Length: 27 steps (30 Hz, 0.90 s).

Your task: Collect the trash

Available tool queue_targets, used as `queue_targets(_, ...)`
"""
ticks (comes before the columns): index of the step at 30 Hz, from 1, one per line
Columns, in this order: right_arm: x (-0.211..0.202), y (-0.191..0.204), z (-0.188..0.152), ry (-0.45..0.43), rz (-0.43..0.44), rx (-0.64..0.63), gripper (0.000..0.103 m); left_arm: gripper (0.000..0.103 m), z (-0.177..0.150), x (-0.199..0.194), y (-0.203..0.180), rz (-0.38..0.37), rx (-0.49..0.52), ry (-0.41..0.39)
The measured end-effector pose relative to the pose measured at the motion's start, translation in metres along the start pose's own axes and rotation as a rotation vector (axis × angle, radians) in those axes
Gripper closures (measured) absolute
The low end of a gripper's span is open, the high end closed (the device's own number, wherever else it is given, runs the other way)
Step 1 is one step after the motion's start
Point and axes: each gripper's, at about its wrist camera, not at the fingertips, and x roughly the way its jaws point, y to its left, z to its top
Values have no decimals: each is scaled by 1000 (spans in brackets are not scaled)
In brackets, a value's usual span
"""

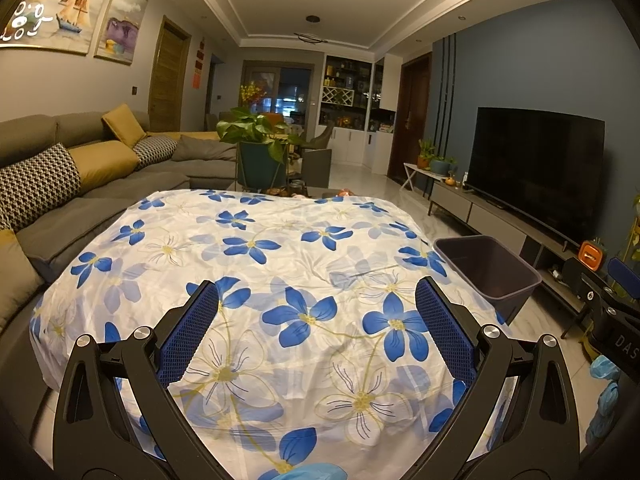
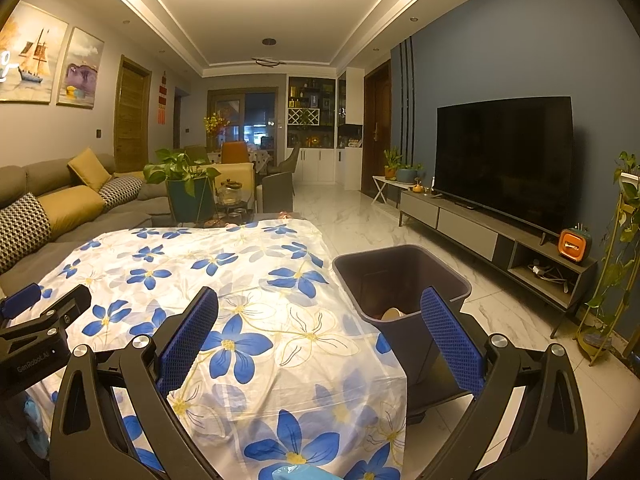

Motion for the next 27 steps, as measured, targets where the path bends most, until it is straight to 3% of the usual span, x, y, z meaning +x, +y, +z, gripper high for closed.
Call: queue_targets(27, -2, -2, 5, -15, -2, 2, 6, 6, 3, 0, -4, -10, -2, 5)
